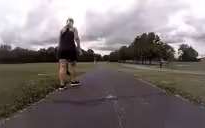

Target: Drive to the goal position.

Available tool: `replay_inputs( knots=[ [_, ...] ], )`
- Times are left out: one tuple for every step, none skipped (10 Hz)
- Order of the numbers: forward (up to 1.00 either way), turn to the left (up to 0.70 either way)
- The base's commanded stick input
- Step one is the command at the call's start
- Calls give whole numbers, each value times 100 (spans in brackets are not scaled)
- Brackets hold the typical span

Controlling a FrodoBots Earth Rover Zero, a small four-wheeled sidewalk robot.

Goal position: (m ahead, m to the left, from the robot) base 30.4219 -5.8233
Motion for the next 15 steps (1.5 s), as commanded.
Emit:
replay_inputs(
  knots=[
    [70,0],
    [70,0],
    [70,0],
    [70,0],
    [70,0],
    [70,0],
    [70,0],
    [70,0],
    [70,0],
    [70,0],
    [70,0],
    [70,0],
    [70,0],
    [70,0],
    [70,0]
  ],
)
